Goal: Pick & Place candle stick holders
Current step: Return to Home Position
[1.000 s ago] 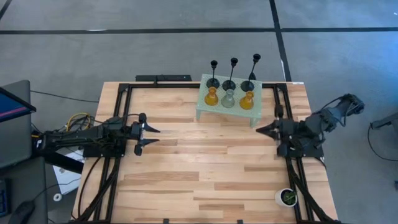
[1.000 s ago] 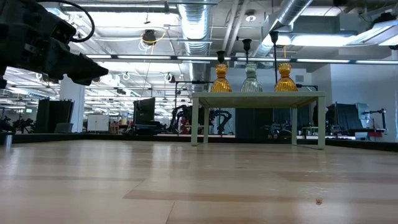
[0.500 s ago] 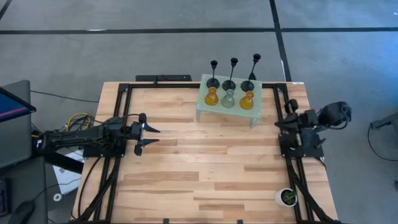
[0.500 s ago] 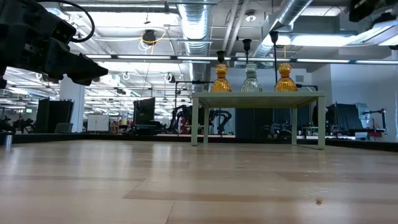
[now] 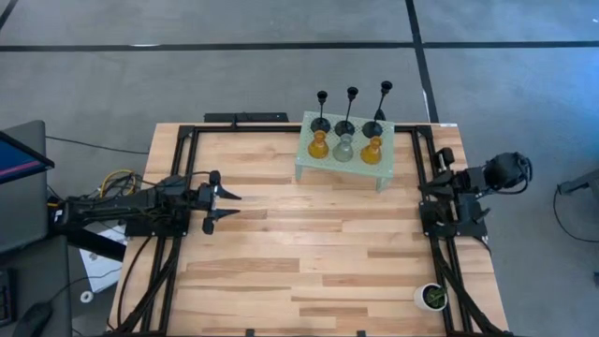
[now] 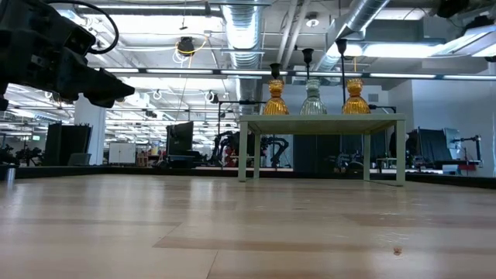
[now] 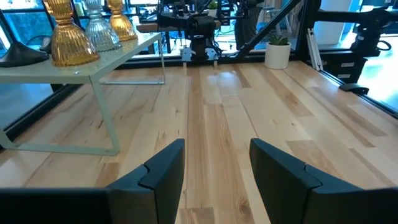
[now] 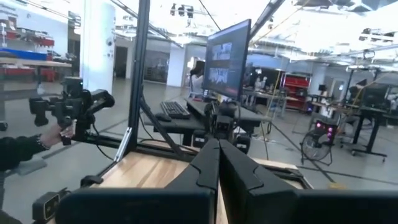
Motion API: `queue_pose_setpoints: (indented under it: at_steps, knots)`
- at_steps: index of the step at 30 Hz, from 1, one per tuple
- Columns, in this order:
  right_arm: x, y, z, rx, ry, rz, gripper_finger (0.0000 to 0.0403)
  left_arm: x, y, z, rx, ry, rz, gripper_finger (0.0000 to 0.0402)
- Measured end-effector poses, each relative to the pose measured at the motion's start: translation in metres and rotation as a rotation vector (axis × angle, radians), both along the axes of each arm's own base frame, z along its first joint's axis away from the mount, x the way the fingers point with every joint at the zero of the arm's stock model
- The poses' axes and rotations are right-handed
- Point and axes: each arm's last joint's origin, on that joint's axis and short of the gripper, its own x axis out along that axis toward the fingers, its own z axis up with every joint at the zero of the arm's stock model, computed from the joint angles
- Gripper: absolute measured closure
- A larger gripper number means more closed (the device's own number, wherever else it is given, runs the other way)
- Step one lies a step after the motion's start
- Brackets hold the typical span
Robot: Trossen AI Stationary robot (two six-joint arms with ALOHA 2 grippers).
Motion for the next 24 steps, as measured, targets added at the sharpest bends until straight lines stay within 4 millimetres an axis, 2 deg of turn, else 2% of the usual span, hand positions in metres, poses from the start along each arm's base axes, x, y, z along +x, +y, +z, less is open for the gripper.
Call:
queue_pose_setpoints:
  at_steps: [8,18,24]
  knots:
    - [0.003,0.002,-0.002,-0.03,-0.019,-0.008,0.0403,0.0,0.0,0.0,0.0,-0.003,0.0,0.022]
    - [0.015,0.007,-0.016,-0.053,-0.051,-0.095,0.0403,0.0,0.0,0.0,0.0,-0.003,0.0,0.022]
    - [0.026,0.014,-0.037,0.018,0.003,-0.058,0.0403,0.0,0.0,0.0,0.001,-0.003,0.0,0.022]
